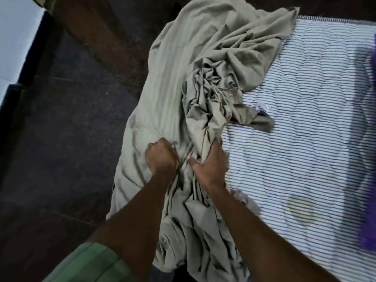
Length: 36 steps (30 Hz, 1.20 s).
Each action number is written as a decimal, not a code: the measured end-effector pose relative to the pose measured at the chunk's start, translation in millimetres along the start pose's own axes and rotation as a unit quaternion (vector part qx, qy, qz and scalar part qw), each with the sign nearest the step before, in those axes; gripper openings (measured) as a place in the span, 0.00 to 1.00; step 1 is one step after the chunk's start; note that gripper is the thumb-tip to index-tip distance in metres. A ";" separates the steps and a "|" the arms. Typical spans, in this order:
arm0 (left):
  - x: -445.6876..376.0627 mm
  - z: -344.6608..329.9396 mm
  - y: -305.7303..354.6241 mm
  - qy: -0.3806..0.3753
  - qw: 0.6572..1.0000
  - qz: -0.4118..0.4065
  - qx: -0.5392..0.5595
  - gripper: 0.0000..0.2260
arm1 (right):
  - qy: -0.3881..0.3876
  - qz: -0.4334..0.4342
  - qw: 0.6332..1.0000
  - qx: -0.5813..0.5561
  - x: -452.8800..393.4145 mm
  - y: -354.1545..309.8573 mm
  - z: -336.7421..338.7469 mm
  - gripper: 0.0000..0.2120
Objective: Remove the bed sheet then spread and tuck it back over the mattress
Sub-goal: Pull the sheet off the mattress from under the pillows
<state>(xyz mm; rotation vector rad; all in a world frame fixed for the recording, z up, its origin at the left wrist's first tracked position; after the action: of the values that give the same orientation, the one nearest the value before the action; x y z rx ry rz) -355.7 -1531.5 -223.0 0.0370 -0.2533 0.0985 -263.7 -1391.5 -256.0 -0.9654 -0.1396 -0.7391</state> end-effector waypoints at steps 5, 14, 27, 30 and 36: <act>12.8 -3.0 -16.4 -0.013 0.990 -0.104 0.092 0.09 | -0.071 -0.154 0.926 -0.337 13.0 -30.2 -25.4 0.20; 97.1 -14.1 -22.2 -0.209 0.916 -0.096 0.329 0.10 | -0.008 -0.272 0.807 -0.524 61.0 4.3 -29.8 0.21; 40.0 -15.4 -132.6 0.005 0.978 0.116 0.175 0.10 | 0.011 -0.156 0.932 -0.326 76.5 13.7 -53.4 0.32; 64.5 -10.3 -119.5 0.085 0.962 0.139 0.219 0.09 | 0.024 -0.177 0.917 -0.357 75.7 19.2 -40.9 0.17; 123.3 -21.7 -12.1 -0.169 0.922 -0.233 0.260 0.18 | 0.096 -0.111 0.907 -0.394 50.1 10.9 -0.9 0.33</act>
<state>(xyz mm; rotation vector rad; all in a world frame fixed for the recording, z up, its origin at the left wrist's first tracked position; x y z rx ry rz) -230.4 -1531.1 -213.2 0.6463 -0.5529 -0.3218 -219.4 -1413.9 -242.9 -1.6539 0.2518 -1.1338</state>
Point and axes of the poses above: each hand's wrist, its own x-axis away from the middle knuckle, its own z-axis out of the back of the hand, y = z × x, the point moved 4 cm from there along -x, towards the middle knuckle, and after that the axes turned 4 degrees about -x, right-handed, at the moved point
